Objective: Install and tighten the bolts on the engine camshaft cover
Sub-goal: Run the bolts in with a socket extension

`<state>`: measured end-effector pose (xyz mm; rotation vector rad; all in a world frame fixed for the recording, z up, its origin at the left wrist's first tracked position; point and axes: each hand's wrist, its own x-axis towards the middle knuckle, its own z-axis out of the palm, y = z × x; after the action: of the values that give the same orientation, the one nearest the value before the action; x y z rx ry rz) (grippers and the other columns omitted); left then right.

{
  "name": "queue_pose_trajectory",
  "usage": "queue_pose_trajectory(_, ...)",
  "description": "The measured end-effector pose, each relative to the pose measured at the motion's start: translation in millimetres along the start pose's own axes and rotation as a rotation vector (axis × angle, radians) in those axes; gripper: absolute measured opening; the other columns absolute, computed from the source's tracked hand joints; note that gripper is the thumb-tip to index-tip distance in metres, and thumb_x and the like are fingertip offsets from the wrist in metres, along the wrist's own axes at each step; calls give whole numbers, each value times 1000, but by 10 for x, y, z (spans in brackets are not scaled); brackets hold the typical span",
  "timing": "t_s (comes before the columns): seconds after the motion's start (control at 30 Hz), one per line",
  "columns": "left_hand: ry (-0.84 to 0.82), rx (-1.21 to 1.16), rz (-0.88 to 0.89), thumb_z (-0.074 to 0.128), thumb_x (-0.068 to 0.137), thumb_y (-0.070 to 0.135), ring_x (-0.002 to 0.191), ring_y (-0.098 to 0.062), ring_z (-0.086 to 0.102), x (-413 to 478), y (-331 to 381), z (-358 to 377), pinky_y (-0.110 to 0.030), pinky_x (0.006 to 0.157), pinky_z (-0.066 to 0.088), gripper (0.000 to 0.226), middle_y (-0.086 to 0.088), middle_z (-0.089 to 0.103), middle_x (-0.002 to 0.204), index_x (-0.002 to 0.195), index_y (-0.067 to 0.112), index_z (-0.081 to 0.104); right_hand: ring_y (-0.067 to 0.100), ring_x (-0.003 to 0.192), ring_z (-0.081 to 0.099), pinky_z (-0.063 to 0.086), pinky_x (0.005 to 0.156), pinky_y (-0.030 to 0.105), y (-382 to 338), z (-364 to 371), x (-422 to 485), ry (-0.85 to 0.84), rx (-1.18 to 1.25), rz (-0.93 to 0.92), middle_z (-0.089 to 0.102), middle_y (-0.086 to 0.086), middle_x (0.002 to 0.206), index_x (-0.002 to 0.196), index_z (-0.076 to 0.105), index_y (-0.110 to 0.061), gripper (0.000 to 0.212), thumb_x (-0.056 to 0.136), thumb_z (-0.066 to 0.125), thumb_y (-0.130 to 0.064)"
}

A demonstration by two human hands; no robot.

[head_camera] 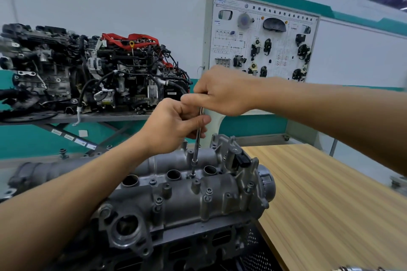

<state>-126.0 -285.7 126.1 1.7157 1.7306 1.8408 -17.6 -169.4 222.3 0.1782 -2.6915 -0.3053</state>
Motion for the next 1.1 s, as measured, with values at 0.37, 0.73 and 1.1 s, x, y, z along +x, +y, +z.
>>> queue_pose_trajectory(0.37,-131,34,-98,70,82,36,77,-21,76,-7,-49,-42,-27,64,60,38,-12,78,81,88,-2,75,8,59,41,33,57,18,145,-135,-99,-123,37,-187,45,-6,65,75,43,-18,33,104,43,-33)
queue_pose_trajectory(0.73,99,164,-25,82,70,30,60,-40,65,-135,-7,24,-59,64,58,33,-23,71,69,78,-1,76,20,52,25,25,49,32,-109,-21,-12,-46,12,212,28,7,54,54,27,-11,48,98,40,-24)
queue_pose_trajectory(1.1,-128,223,-69,68,92,15,77,-33,75,-46,65,68,-43,72,63,22,-16,75,77,82,-5,69,13,39,23,28,57,33,-45,-29,-548,-18,472,507,28,-5,46,54,32,-21,61,99,32,-64)
